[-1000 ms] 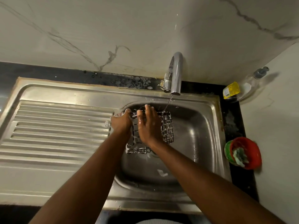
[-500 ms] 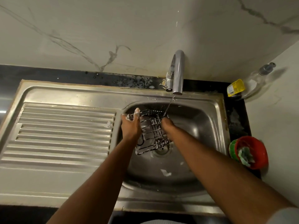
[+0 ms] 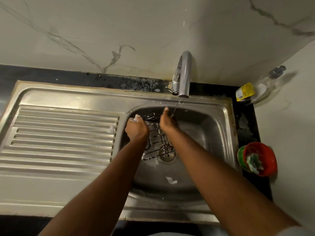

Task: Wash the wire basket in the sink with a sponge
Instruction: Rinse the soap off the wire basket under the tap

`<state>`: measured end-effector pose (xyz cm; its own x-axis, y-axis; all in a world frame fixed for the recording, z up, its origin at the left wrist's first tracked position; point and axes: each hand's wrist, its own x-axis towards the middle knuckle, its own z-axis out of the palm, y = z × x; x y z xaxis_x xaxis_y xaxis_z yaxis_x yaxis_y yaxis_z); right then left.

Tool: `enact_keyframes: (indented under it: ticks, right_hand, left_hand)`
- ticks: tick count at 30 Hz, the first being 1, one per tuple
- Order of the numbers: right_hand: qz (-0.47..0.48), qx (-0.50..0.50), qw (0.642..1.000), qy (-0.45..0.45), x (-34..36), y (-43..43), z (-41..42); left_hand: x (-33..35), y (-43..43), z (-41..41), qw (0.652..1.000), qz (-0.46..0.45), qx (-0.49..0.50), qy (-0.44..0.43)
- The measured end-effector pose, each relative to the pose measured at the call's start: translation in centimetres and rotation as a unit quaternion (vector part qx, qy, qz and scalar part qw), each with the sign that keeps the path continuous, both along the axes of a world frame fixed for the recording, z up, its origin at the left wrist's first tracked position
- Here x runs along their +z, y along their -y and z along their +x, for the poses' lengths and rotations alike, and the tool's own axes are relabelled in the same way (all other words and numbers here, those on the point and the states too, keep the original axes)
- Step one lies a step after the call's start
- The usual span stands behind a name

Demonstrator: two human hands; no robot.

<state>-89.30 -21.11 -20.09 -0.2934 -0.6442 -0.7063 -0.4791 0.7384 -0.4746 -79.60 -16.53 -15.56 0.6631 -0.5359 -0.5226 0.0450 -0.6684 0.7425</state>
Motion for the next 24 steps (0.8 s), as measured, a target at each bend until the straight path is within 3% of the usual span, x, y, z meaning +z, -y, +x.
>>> enact_keyframes:
  ticks: [3, 6, 8, 11, 13, 16, 18, 20, 24]
  right_hand:
    - [0.052, -0.052, 0.997, 0.033, -5.5, 2.4, -3.7]
    - [0.051, -0.060, 0.997, -0.019, -4.5, 1.9, -2.1]
    - [0.040, 0.005, 0.998, -0.049, 1.0, 0.0, 0.9]
    - [-0.050, 0.159, 0.986, -0.014, 4.5, -2.3, 3.6]
    - [-0.099, 0.220, 0.970, -0.002, 4.6, -3.2, 3.6]
    - [-0.155, 0.256, 0.954, 0.030, 3.1, -3.5, 1.2]
    - [-0.178, 0.249, 0.949, 0.075, 1.9, -3.6, -1.3]
    - [-0.148, 0.217, 0.963, 0.059, -1.0, -3.6, -3.8]
    - [-0.003, 0.007, 0.999, 0.032, -7.8, -0.7, -6.5]
  left_hand:
    - [-0.4, 0.3, -0.7, 1.000, -0.002, 0.005, 0.000]
    - [-0.6, 1.0, -0.5, 0.999, 0.016, 0.031, 0.008]
    - [-0.6, 1.4, 0.5, 0.998, 0.047, 0.033, 0.018]
    - [-1.1, 2.1, 2.3, 0.994, 0.102, 0.011, 0.030]
    - [-1.1, 2.3, 2.7, 0.994, 0.110, -0.025, 0.013]
    - [-0.9, 2.4, 2.7, 0.995, 0.100, 0.004, 0.010]
    - [-0.9, 2.3, 2.7, 0.995, 0.100, 0.018, 0.008]
    - [-0.5, 2.3, 2.4, 0.995, 0.099, 0.023, -0.008]
    - [0.4, 2.6, 1.4, 0.997, 0.079, 0.014, -0.012]
